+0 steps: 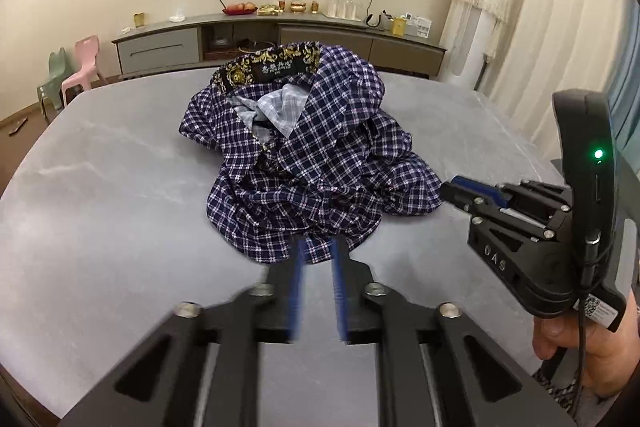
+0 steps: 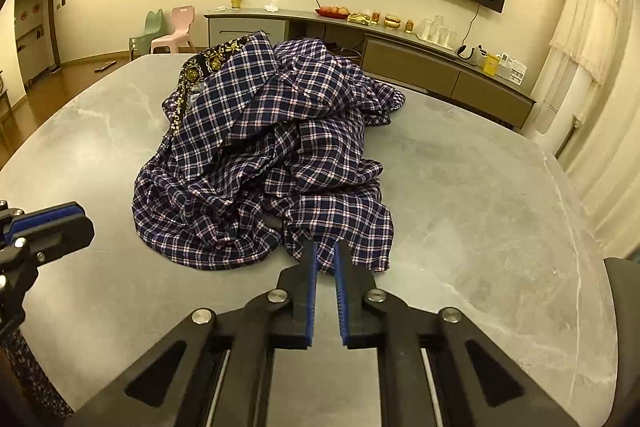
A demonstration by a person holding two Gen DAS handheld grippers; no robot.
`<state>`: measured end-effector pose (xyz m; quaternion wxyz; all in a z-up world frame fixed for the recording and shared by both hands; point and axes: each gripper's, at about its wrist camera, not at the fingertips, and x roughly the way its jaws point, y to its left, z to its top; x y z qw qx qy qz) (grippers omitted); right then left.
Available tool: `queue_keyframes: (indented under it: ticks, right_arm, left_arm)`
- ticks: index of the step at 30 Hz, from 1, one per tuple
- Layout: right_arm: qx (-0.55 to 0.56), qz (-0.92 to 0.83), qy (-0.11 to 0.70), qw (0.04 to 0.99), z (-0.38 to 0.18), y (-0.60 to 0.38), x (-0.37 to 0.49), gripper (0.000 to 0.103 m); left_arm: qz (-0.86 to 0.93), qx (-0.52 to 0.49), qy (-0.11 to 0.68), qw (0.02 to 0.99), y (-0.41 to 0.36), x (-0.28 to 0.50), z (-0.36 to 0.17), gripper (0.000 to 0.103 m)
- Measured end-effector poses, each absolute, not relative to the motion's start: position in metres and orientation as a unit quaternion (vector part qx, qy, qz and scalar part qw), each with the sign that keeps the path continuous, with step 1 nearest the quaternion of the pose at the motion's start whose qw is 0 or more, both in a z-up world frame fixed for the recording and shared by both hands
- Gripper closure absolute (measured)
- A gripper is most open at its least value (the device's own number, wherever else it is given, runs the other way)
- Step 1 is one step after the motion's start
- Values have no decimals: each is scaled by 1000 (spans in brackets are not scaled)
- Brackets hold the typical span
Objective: Fold clothes
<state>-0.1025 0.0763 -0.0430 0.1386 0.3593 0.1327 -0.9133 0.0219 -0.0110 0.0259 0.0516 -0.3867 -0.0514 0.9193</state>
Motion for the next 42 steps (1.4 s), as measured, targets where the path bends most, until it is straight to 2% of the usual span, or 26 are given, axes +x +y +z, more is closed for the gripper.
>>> queue_keyframes:
  ticks: [1,4,6,8,12,14,16,17,20,23,25,27,29,31,32,33,36,38,42]
  right_arm:
    - [359,-914,134,136,-43,76,-103,93]
    - [361,-913,135,131,-44,75,-105,88]
    - [363,-913,135,130,-45,74,-106,78]
    - [365,-912,134,129,-47,72,-107,64]
    - [369,-911,136,122,-49,71,-112,55]
    - [372,-911,138,111,-51,73,-116,53]
    - [380,-911,129,101,-53,82,-123,52]
    - [384,-910,123,96,-54,88,-127,52]
    - [397,-908,104,82,-58,103,-140,52]
    - [407,-907,79,69,-58,121,-151,52]
    - [406,-911,35,71,-48,138,-157,51]
    - [404,-911,-2,76,-41,151,-161,50]
    - [409,-908,-26,87,-39,155,-166,45]
    - [415,-903,-35,104,-38,151,-167,44]
    - [416,-901,-35,114,-36,148,-166,44]
    - [415,-901,-34,123,-34,145,-164,44]
    - [400,-905,-29,146,-24,139,-158,35]
    - [391,-907,-24,153,-20,136,-158,31]
    - [401,-903,-9,156,-27,129,-157,31]
  left_arm:
    - [920,-385,-54,54,-12,21,26,55]
    - [921,-380,-53,59,-16,18,29,47]
    - [920,-386,-44,58,-17,9,31,43]
    - [917,-393,-39,62,-17,-4,30,39]
    - [899,-426,-32,93,-3,-57,8,36]
    - [897,-427,-18,108,6,-82,-7,42]
    - [894,-435,-9,105,9,-108,-26,83]
    - [889,-448,-12,97,8,-120,-35,95]
    - [892,-432,-74,109,-15,-124,-18,100]
    - [913,-334,-106,208,-46,-61,58,100]
    - [905,-309,-100,274,-63,-30,77,97]
    - [875,-346,-102,322,-78,-20,65,86]
    - [869,-414,-96,251,-94,-31,33,73]
    - [864,-450,-114,196,-118,-39,14,68]
    - [861,-456,-135,181,-131,-41,11,64]
    - [862,-453,-158,166,-144,-43,12,56]
    - [868,-430,-208,136,-159,-47,21,46]
    - [866,-426,-222,138,-151,-48,24,45]
    - [888,-399,-184,140,-133,-42,50,45]
